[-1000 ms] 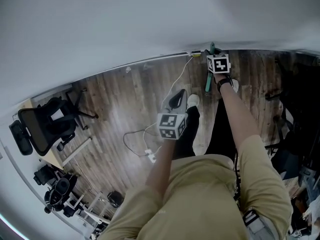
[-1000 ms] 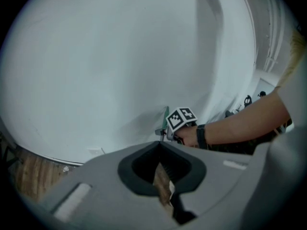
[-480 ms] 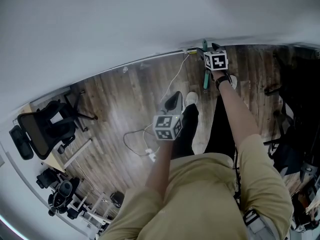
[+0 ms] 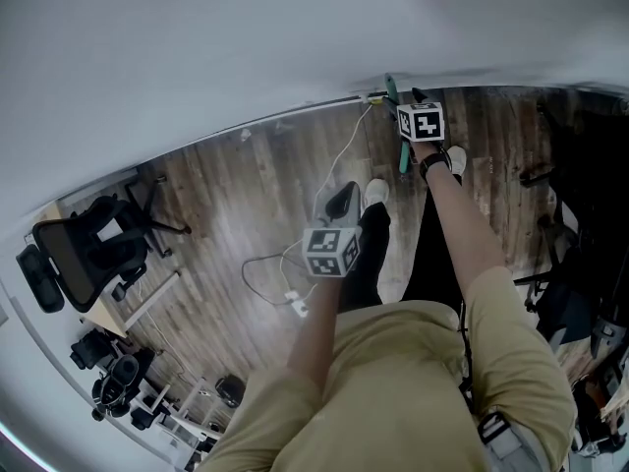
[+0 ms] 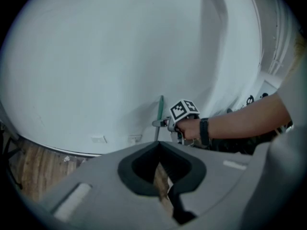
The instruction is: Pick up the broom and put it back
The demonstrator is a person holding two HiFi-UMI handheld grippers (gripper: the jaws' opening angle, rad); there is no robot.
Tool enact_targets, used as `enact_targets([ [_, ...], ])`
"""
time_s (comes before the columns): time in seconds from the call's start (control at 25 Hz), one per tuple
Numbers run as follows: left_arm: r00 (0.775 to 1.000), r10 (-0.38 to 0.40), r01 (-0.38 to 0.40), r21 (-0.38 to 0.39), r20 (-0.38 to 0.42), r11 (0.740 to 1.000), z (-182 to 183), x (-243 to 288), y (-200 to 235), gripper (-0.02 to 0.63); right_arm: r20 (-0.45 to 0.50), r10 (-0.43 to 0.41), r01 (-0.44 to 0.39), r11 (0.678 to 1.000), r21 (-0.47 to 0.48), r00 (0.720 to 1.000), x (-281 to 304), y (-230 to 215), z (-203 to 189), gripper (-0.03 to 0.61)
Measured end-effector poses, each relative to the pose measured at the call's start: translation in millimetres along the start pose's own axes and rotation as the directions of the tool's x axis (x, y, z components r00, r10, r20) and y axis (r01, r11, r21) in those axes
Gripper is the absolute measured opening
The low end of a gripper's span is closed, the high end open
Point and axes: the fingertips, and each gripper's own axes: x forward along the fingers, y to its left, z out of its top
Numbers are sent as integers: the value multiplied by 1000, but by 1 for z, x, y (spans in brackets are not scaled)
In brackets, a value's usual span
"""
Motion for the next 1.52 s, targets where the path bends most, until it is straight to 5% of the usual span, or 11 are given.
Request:
enact_targets([
  [0.56, 1000, 23, -23, -24, 11, 999, -10, -16, 10, 0, 70, 5, -8, 999, 36, 998, -30, 24, -2, 400],
  [0.76, 997, 12, -9, -33, 79, 999, 27, -31, 2, 0, 144, -57, 36, 989, 143, 988, -109, 39, -18, 374],
  [0.96, 981, -62, 56, 37, 182, 998, 93, -49, -27, 0, 263, -94, 66, 991, 112, 960, -208, 53, 12, 304],
  [1.2, 927, -171, 116, 179, 334, 977, 194, -95, -72, 0, 470, -104, 127, 992, -18, 876, -321, 98, 105, 215],
  [1.52, 822, -282, 130, 319, 495, 939, 291, -167, -119, 0, 727, -117, 255, 963, -83, 677, -460, 142, 201, 5],
])
